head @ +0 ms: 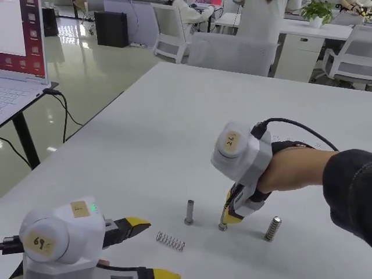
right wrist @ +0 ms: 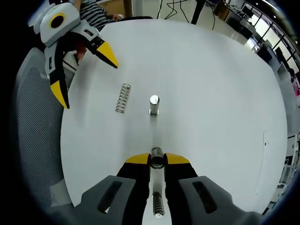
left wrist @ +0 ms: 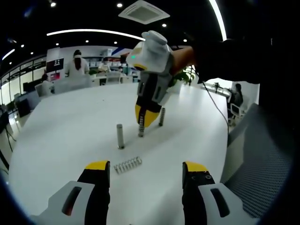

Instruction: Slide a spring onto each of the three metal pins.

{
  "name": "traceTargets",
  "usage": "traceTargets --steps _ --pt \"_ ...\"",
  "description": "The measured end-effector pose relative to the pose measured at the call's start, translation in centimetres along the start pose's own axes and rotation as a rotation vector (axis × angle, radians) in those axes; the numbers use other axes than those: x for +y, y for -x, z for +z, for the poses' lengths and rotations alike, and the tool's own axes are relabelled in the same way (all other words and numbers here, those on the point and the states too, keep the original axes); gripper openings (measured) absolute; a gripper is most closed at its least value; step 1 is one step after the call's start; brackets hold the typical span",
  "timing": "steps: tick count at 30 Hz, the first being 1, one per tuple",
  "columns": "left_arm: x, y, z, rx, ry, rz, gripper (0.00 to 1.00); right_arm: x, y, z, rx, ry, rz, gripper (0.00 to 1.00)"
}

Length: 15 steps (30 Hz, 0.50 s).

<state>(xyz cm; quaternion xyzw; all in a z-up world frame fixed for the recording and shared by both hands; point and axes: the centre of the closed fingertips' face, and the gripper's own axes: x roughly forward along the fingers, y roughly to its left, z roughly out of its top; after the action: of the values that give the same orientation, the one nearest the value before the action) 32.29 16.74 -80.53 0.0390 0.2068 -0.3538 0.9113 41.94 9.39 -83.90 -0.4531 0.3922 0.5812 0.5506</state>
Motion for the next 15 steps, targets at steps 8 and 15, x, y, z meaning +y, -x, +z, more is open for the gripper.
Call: traceTargets --steps 8,15 --pt "0.08 -0.16 -0.08 0.002 0.003 -0.002 0.57 0.20 -0.78 -0.38 0.016 -0.002 0.010 0.08" --pt "0.09 -0.25 -0.06 0.001 0.004 -0.003 0.57 0.22 -1.00 -0.38 0.019 -0.004 0.014 0.08"
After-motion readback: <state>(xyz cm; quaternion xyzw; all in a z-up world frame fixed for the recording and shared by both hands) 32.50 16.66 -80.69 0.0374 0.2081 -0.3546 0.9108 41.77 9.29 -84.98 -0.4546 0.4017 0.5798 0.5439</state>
